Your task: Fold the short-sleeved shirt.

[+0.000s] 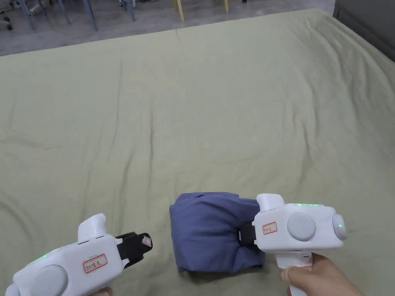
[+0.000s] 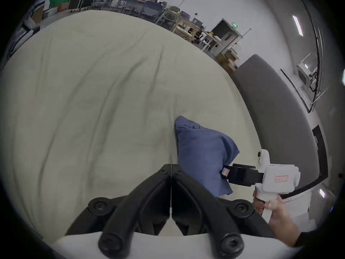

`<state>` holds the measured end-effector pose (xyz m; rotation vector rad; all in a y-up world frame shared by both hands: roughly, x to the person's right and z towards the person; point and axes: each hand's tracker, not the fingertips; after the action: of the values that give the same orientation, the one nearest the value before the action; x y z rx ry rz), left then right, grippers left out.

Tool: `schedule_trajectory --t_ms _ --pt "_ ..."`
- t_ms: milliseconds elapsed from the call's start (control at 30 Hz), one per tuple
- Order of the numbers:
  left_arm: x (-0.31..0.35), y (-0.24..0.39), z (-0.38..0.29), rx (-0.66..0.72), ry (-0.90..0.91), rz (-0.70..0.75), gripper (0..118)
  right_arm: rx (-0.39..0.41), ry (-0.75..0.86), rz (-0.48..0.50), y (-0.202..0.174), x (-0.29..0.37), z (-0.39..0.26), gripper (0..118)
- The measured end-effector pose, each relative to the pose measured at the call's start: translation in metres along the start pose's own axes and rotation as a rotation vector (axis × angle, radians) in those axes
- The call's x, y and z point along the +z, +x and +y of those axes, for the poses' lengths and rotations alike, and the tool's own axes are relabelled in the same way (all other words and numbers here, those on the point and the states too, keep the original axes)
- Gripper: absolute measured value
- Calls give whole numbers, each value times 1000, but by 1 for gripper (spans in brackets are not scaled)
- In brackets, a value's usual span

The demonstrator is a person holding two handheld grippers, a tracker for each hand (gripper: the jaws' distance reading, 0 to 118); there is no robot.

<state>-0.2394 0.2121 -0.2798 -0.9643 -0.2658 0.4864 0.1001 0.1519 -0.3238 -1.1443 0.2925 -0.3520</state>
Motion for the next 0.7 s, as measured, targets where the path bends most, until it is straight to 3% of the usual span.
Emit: schedule_trajectory --t_ms 67,100,133,167,200,233,333,400,433,467,500,533,567,633,700 --pt "-8 2 3 8 -10 -49 0 32 4 -11 -3 -2 -2 13" --pt "-12 2 5 17 -13 -73 7 31 3 -12 -3 -2 -2 13" --pt "-17 2 6 25 -8 -107 45 30 2 -12 -3 -2 -2 13" --pt "-24 2 9 20 -10 -124 102 29 1 -10 -2 -2 -1 13" --pt "-35 6 12 22 -33 -115 118 28 0 -7 0 -1 -1 13" --pt "-35 2 15 20 -11 -62 118 28 0 -3 0 -2 -1 13" --pt "-63 1 41 13 -129 -125 118 23 2 11 3 -2 -2 13" --pt "-86 22 5 -40 -149 -107 118 26 5 15 4 -2 -2 13" --pt "-95 28 1 -74 -178 -102 113 28 5 16 4 -2 -2 13" --pt "-101 34 -3 -88 -199 -99 88 29 6 17 5 -2 -2 13" --pt "-101 38 -2 -76 -181 -109 74 29 6 18 4 -2 -3 13" --pt "-97 43 1 -56 -150 -133 73 32 5 17 4 -2 -3 13" --pt "-94 46 0 -80 -121 -44 73 34 6 18 5 -2 -3 13" --pt "-90 47 2 -128 -157 -56 60 36 9 22 5 -3 -4 13" --pt "-84 39 9 -118 -172 -91 56 43 11 16 1 -2 -5 13"
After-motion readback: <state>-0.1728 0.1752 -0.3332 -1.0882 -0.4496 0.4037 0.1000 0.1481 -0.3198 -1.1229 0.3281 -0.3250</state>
